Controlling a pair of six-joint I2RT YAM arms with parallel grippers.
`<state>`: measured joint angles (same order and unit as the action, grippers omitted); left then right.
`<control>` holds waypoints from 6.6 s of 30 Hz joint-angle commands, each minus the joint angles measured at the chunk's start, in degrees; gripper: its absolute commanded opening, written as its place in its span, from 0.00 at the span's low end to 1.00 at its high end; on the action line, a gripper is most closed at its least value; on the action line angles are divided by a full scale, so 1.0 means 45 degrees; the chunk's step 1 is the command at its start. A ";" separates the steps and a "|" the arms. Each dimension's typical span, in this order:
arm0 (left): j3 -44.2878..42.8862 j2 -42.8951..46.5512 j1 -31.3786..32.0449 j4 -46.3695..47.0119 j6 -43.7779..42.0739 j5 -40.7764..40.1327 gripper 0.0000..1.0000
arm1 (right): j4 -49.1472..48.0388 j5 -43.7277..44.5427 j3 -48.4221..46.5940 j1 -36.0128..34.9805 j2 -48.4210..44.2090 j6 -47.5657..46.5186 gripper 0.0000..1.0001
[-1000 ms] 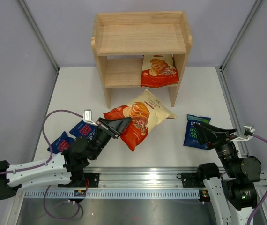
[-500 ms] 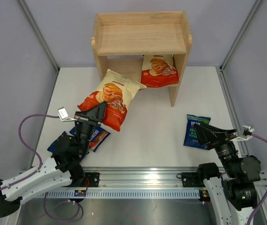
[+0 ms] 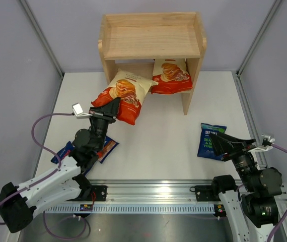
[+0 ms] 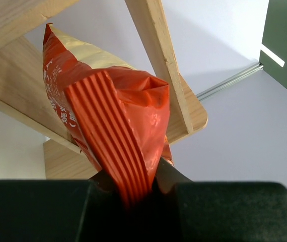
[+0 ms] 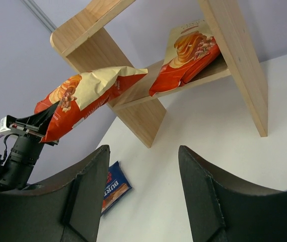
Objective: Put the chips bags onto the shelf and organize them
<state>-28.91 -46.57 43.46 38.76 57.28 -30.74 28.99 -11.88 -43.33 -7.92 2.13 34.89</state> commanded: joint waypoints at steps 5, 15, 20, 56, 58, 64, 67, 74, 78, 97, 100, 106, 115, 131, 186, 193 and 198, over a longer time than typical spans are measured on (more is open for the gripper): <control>-0.1018 -0.1135 -0.0049 0.3689 0.0182 -0.0296 0.11 | -0.0544 -0.0251 -0.0273 0.0003 0.0600 -0.0294 0.64; -0.2013 -0.3517 -0.0127 0.5955 -0.0695 -0.1136 0.11 | -0.0779 -0.0621 -0.0545 0.0003 0.0912 0.0037 0.64; -0.2520 -0.4882 -0.0185 0.7204 -0.1165 -0.1664 0.11 | -0.0643 -0.1051 -0.1014 0.0003 0.1108 0.0546 0.63; -0.5881 -1.0160 -0.0401 1.2577 -0.5130 -0.3013 0.04 | -0.0329 -0.0895 -0.1719 -0.2888 0.1889 -0.0059 0.63; -0.5823 -0.9946 -0.0401 1.2577 -0.5403 -0.2915 0.03 | -0.0427 -0.0915 -0.1582 -0.2888 0.1929 -0.0040 0.63; -0.5335 -0.9049 -0.0517 1.2597 -0.6087 -0.2895 0.01 | -0.0798 -0.1149 -0.1426 -0.2927 0.2182 0.0078 0.63; -0.5042 -0.8832 -0.0790 1.2577 -0.6107 -0.2895 0.01 | -0.1013 -0.1285 -0.1270 -0.2907 0.2339 0.0272 0.63; -0.4963 -0.9534 -0.1436 1.2577 -0.4936 -0.2602 0.02 | -0.1384 -0.1540 -0.1054 -0.2907 0.2476 0.0585 0.63; -0.5255 -1.0196 -0.1436 1.2577 -0.5130 -0.2699 0.02 | -0.1404 -0.1559 -0.1132 -0.2927 0.2573 0.0508 0.63; -0.4769 -1.1078 -0.0284 1.2577 -0.5483 -0.2250 0.00 | -0.1483 -0.1618 -0.1132 -0.2966 0.2593 0.0390 0.63; -0.4573 -1.0961 -0.0108 1.2577 -0.5384 -0.2231 0.00 | -0.1404 -0.1657 -0.1171 -0.2946 0.2573 0.0468 0.63; -0.4280 -1.0629 -0.0049 1.2577 -0.5696 -0.2718 0.01 | -0.1365 -0.1755 -0.1172 -0.2946 0.2573 0.0527 0.62; -0.4610 -1.0881 -0.0576 1.2577 -0.5832 -0.2953 0.01 | -0.1775 -0.1774 -0.0742 -0.2946 0.2632 0.0664 0.62; -0.6603 -1.2386 -0.0771 1.2169 -0.6753 -0.4262 0.08 | -0.1853 -0.1696 -0.0546 -0.2946 0.2730 0.0605 0.62; -0.8967 -1.0882 -0.1181 -0.4629 -0.1049 -0.3872 0.22 | -0.0721 -0.1638 -0.1425 -0.2946 0.1773 0.1035 0.62; -0.8206 -1.0804 -0.1182 -0.3966 -0.1515 -0.3853 0.15 | -0.0740 -0.1638 -0.1406 -0.2927 0.1753 0.1035 0.62; -0.7933 -1.0941 -0.1182 -0.2951 -0.3078 -0.3481 0.14 | -0.0720 -0.1657 -0.1406 -0.2946 0.1675 0.1074 0.62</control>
<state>-66.08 -94.83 38.57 23.33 49.91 -46.68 26.41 -19.14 -47.90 -20.64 10.28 39.90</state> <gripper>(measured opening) 0.164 0.623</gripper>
